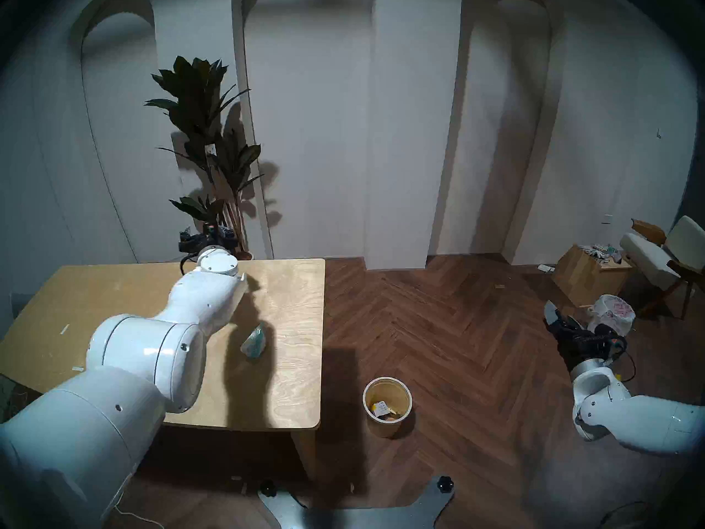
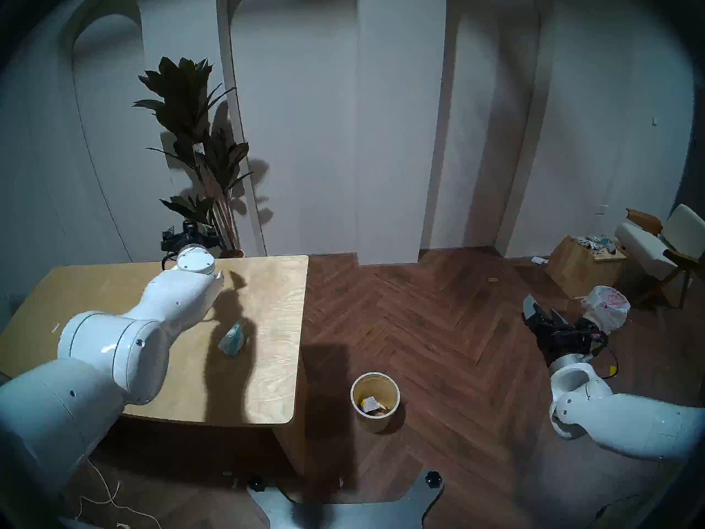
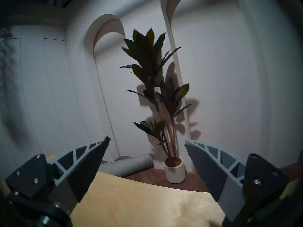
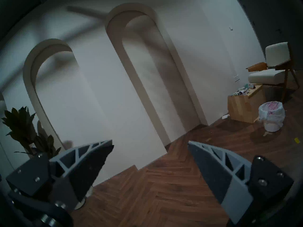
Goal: Put the trash into the trash bin on the ground
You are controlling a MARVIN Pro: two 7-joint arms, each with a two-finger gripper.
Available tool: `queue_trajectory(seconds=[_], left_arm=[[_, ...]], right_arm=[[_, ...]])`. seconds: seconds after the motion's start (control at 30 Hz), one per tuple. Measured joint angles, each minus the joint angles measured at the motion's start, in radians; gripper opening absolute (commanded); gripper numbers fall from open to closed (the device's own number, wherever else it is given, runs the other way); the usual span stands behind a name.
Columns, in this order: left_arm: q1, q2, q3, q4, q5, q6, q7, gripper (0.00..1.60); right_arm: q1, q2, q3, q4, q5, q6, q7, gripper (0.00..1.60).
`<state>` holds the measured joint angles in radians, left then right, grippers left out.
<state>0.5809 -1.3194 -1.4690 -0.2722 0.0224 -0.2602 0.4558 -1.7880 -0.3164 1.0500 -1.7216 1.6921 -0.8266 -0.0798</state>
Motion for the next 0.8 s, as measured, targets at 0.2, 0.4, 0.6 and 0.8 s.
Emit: queue_trajectory(seconds=[0.2,0.4,0.6,0.8], left_arm=[[0.001,0.064,-0.022,-0.001,0.002,-0.001,0.017,1.6],[0.001,0.121,-0.04,-0.003,0.003,-0.002,0.03,1.6],[0.002,0.183,-0.06,-0.007,0.003,-0.005,0.043,1.6],[0.006,0.236,-0.077,-0.009,0.004,-0.008,0.053,1.6]], right_arm=[[0.013,-0.019,-0.011,-0.078,-0.022,0.01,0.016,1.6],[0.025,-0.036,-0.022,-0.149,-0.043,0.033,0.031,1.6],[0.04,-0.057,-0.04,-0.224,-0.068,0.064,0.044,1.6],[0.053,-0.077,-0.066,-0.288,-0.093,0.098,0.052,1.6]])
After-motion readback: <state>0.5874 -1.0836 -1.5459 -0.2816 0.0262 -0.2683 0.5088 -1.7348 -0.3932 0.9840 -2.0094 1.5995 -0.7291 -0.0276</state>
